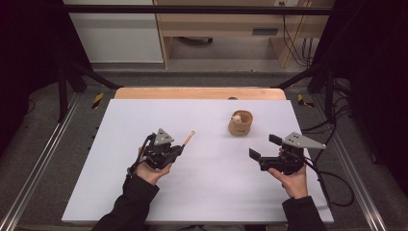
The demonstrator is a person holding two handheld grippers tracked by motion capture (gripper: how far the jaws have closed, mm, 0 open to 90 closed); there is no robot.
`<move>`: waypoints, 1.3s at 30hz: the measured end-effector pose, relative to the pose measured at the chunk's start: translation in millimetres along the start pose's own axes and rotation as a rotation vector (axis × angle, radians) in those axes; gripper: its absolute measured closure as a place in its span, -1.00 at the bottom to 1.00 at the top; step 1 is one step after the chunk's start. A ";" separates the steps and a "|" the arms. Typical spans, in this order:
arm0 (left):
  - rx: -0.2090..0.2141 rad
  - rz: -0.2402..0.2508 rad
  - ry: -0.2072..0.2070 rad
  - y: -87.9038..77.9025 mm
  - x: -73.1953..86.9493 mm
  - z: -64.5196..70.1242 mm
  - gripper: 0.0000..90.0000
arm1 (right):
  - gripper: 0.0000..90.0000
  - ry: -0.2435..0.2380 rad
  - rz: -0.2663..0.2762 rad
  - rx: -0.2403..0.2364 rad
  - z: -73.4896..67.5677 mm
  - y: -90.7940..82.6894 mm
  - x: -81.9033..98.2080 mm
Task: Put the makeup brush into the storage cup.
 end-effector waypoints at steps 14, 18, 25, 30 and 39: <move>-0.010 0.065 -0.050 -6.0 -3.5 2.2 0.85 | -0.90 0.002 0.002 -0.006 -7.6 9.6 -3.7; -0.016 0.078 -0.056 -7.1 -4.6 3.5 0.85 | -0.90 0.012 0.006 -0.013 -10.8 12.1 -6.0; -0.018 0.097 -0.053 -9.5 -9.0 10.5 0.85 | -0.88 0.023 0.039 -0.024 -17.6 16.9 -15.0; -0.015 0.119 -0.059 -13.4 -14.7 13.1 0.85 | -0.88 0.025 0.042 -0.038 -21.9 22.6 -20.5; -0.003 0.156 -0.087 -16.1 -22.9 20.1 0.85 | -0.85 0.053 0.076 -0.052 -28.3 28.0 -34.5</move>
Point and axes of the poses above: each handheld gripper's, and its own axes: y roughly forward along the jaws, x roughly out of its underside, z roughly to its right, the point moved 3 cm from there along y, roughly forward along the jaws, and after that the axes turned 7 degrees about -x, right-handed, at the moved point
